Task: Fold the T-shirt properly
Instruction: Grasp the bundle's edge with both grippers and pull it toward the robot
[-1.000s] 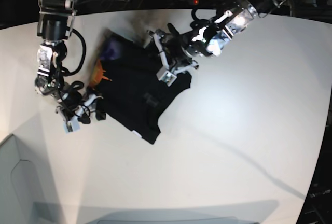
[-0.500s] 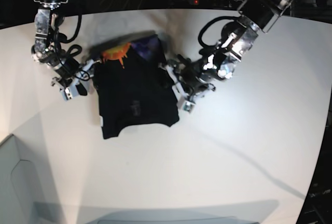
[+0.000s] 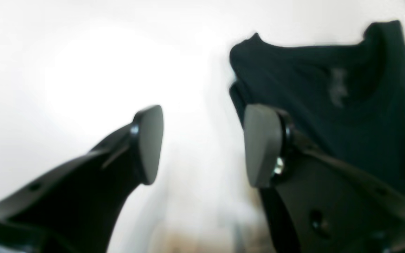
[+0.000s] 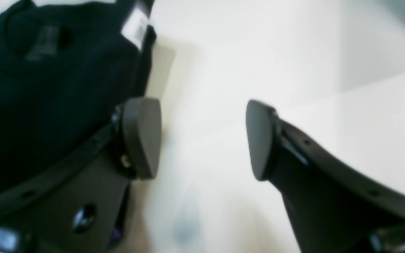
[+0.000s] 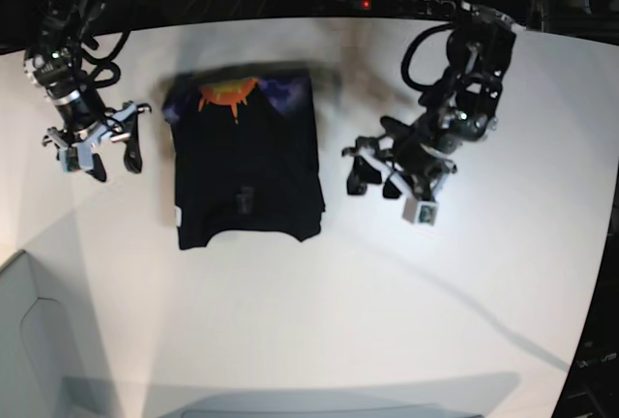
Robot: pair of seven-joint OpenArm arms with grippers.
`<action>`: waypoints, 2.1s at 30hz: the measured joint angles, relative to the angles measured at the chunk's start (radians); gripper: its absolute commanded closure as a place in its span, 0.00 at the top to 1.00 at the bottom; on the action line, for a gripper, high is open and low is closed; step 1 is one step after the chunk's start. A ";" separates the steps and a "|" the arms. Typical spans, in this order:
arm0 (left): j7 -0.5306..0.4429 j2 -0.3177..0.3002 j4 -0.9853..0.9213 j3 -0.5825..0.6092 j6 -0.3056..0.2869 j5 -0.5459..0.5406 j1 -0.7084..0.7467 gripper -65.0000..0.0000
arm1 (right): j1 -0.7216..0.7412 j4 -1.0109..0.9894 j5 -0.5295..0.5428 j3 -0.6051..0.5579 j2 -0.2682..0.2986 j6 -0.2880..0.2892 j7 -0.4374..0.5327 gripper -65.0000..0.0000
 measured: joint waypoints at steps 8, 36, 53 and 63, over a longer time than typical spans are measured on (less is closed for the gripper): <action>-0.002 0.058 0.089 0.100 -0.003 0.011 0.059 0.55 | -0.084 0.129 -0.002 -0.179 -0.038 0.000 0.000 0.60; -0.008 0.139 -0.083 0.162 0.000 0.002 0.120 0.54 | -0.102 -0.017 -0.001 -0.293 -0.021 -0.001 0.015 0.59; -0.016 0.105 -0.037 0.286 0.000 0.002 0.110 0.00 | -0.102 -0.018 -0.001 -0.292 -0.021 -0.001 0.015 0.59; -0.018 0.071 0.078 0.294 0.000 0.009 0.195 0.00 | -0.102 -0.019 -0.002 -0.292 -0.021 -0.001 0.011 0.59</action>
